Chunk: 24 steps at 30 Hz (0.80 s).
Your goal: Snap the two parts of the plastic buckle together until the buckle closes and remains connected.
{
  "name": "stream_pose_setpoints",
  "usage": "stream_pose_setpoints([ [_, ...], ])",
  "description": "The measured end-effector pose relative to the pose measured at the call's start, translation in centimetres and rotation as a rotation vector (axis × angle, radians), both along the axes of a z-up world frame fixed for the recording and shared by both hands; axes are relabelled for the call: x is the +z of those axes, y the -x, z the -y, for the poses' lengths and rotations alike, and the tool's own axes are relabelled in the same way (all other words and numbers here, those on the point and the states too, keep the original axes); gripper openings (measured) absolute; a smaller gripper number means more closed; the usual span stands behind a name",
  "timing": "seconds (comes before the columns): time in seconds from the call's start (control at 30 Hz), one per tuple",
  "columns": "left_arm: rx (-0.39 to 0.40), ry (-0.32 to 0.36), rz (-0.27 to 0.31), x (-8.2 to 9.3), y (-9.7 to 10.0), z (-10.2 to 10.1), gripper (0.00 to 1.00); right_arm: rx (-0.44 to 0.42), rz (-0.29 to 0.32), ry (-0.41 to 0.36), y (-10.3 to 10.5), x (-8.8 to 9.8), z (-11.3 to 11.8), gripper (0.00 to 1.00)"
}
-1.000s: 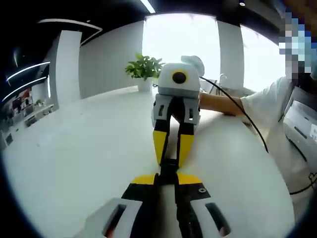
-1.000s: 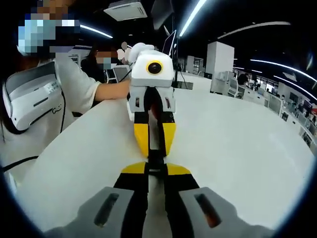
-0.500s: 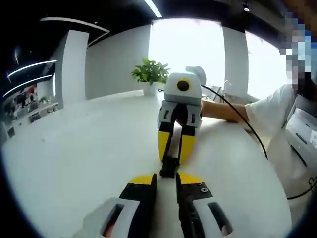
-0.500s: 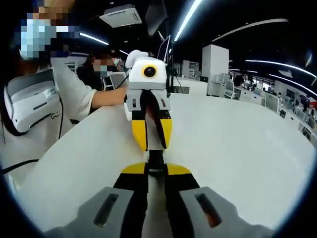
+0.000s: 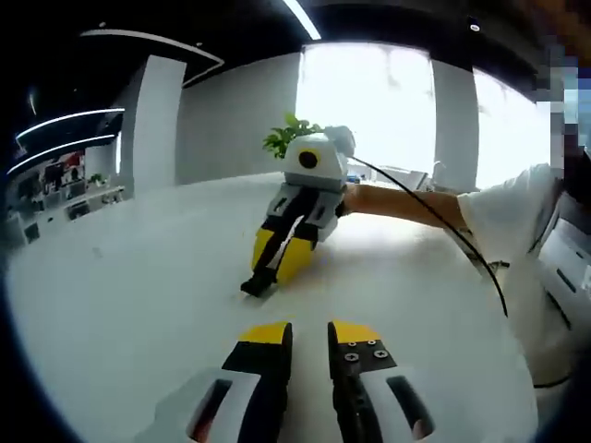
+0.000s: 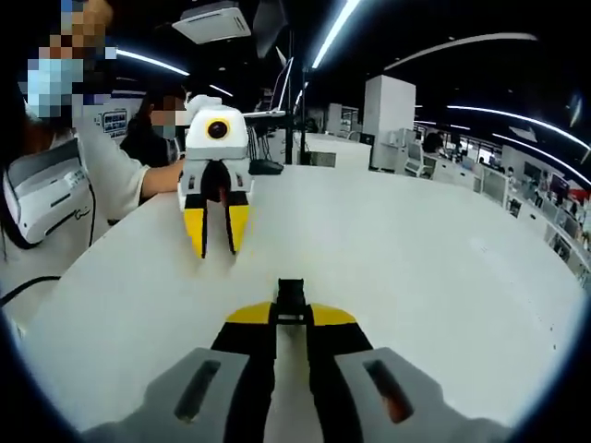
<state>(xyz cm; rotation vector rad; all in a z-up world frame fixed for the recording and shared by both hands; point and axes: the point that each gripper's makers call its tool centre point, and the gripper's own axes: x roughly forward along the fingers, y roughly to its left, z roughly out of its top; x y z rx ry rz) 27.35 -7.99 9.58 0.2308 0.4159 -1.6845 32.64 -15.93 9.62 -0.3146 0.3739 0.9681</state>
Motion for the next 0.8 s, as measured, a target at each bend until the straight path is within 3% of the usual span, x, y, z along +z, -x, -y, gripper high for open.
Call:
stream_pose_setpoints([
  [0.13, 0.006, 0.013, -0.059, 0.1, -0.2, 0.0, 0.14, -0.014, -0.003, 0.017, -2.7, 0.3, 1.3, 0.12],
  [0.47, 0.024, 0.015, -0.074, 0.1, -0.4, 0.1, 0.14, -0.045, -0.058, 0.056, -7.4, 1.1, 4.4, 0.12],
  [0.8, 0.037, 0.033, -0.074, 0.9, -0.5, 0.0, 0.14, -0.044, -0.094, 0.047, -8.6, -0.2, 5.4, 0.12],
])
